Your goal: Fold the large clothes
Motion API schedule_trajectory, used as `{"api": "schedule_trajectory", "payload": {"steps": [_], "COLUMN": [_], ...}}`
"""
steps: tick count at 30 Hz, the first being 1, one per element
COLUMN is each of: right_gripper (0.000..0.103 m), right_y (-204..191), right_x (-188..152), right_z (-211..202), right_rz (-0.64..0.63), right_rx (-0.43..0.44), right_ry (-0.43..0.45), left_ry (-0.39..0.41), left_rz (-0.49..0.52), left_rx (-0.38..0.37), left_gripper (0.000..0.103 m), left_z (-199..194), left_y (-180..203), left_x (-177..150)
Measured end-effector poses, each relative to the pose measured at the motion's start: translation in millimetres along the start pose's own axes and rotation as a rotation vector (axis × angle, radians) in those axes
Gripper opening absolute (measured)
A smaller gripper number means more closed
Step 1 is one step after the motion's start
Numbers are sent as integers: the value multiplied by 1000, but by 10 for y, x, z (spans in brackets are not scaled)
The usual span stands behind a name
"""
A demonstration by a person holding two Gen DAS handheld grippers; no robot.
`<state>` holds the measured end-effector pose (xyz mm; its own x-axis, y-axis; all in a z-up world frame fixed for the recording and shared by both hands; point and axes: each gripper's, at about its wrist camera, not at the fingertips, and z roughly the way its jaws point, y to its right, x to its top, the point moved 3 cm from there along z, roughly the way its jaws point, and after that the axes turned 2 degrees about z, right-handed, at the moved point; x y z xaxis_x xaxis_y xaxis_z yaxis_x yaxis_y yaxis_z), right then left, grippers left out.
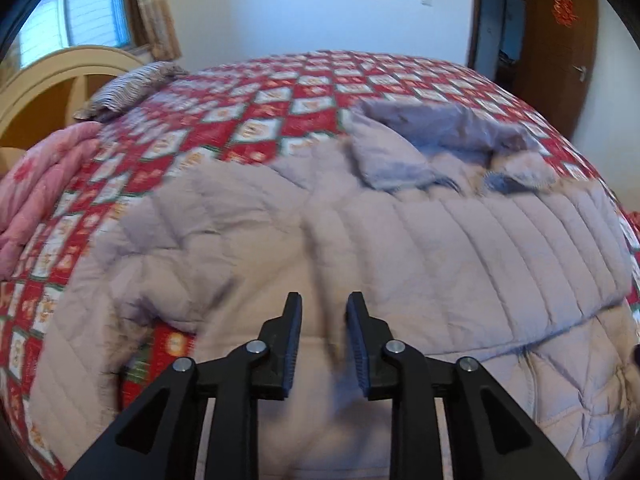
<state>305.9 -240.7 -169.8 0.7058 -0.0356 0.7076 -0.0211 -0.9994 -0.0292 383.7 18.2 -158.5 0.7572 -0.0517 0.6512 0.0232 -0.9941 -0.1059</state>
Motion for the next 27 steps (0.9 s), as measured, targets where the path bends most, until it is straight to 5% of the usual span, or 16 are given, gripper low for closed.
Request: {"api": "schedule_trajectory", "payload": {"steps": [2,7,16,22,26,27], "right_gripper": [91,90,55,53,53,53], "right_y": [36,150,155,30,39,50], "right_x": [108,425,1058,1042,924,893], "right_z": [-81,-9,563,870,1055,1091], "right_rz": [3,24,0,3,14,16], "right_rx": [0,-38,-114,-36,-15,-10], "right_ry": [31,74,76,23,-23,-28], "left_ry": [-3,5,45,-42,12,22], "left_rz": [-13,-133,-86,-19,42,43], "left_rx": [96,83,17,107,202,204], "left_gripper": [26,26,33,35,66,67], "left_z": [9,-40,69,659,750,758], "left_y": [-157,-376,368,563,579,569], "left_x": [47,200,561,385,242,211]}}
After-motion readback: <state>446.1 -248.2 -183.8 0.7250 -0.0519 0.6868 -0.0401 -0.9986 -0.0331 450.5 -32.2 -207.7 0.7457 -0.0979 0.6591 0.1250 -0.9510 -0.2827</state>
